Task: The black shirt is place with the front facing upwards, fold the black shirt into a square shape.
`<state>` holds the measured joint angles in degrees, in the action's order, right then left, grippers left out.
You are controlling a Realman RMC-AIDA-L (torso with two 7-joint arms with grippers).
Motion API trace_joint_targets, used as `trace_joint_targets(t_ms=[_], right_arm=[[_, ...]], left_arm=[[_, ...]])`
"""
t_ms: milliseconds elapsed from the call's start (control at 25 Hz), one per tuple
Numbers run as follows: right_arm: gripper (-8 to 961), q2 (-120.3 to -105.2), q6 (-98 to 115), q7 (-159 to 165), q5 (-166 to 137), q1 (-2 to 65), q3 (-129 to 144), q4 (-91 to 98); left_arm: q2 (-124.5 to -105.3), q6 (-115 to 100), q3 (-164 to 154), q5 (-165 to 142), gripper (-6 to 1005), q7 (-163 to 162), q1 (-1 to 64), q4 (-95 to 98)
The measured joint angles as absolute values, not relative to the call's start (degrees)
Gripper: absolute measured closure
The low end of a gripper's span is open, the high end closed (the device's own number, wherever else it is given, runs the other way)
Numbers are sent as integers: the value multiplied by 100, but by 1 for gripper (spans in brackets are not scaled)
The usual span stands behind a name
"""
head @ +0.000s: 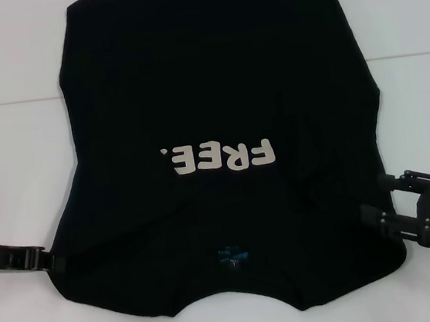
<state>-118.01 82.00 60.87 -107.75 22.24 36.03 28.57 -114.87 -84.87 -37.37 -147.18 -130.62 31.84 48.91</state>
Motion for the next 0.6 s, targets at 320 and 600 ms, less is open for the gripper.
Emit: trace_joint_targets(t_ms=[320, 600], right_arm=[[253, -11610, 8400, 8524, -11045, 2278, 3663, 3861], [254, -11024, 9128, 12329, -13305, 3138, 3686, 5071]], left_arm=[[-11506, -8500, -3760, -14710, 961, -13060, 3183, 4879], [-11460, -8575, -3706, -14677, 962, -13060, 3207, 4878]])
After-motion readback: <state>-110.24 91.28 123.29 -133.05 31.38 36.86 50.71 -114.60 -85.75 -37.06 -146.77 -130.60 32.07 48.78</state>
